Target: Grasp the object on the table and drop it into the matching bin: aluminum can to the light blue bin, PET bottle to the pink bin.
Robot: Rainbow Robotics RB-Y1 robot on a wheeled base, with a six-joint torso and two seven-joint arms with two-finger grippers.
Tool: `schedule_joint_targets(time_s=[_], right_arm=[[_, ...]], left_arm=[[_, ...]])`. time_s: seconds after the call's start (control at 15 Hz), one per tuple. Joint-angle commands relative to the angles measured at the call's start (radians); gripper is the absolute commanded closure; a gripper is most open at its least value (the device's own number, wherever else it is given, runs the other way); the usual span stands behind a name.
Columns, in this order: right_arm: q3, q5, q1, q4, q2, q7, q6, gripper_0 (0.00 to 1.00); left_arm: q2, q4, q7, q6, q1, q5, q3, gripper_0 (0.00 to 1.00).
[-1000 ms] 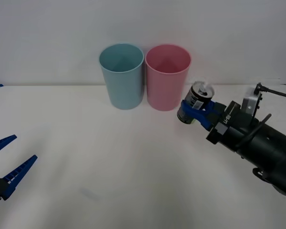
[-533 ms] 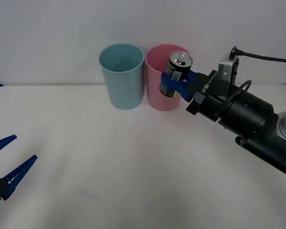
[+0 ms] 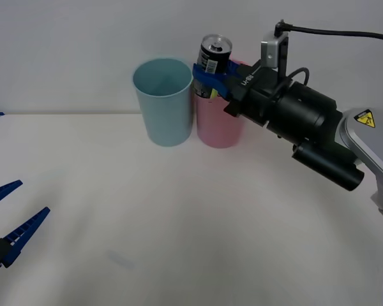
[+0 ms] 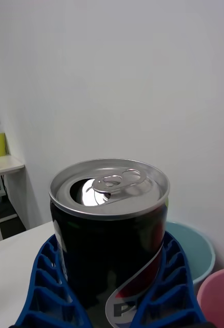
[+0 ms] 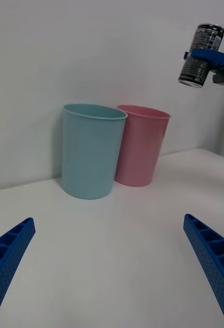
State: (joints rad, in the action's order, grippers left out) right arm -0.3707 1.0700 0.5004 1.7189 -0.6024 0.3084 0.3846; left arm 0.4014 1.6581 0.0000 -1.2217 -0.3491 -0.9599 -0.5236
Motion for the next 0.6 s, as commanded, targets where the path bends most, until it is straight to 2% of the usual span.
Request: schedule_joint_targets(time_s=[0.07, 0.6], right_arm=[[-0.017, 0.034, 0.099, -0.122, 0.056, 0.001, 0.000, 1.00], [-0.039, 0.074, 0.411, -0.559, 0.242, -0.022, 0.000, 1.00]], left_arm=[[0.000, 0.000, 0.000, 0.000, 0.000, 0.000, 0.000, 0.00], [0.000, 0.000, 0.000, 0.000, 0.000, 0.000, 0.000, 0.00]])
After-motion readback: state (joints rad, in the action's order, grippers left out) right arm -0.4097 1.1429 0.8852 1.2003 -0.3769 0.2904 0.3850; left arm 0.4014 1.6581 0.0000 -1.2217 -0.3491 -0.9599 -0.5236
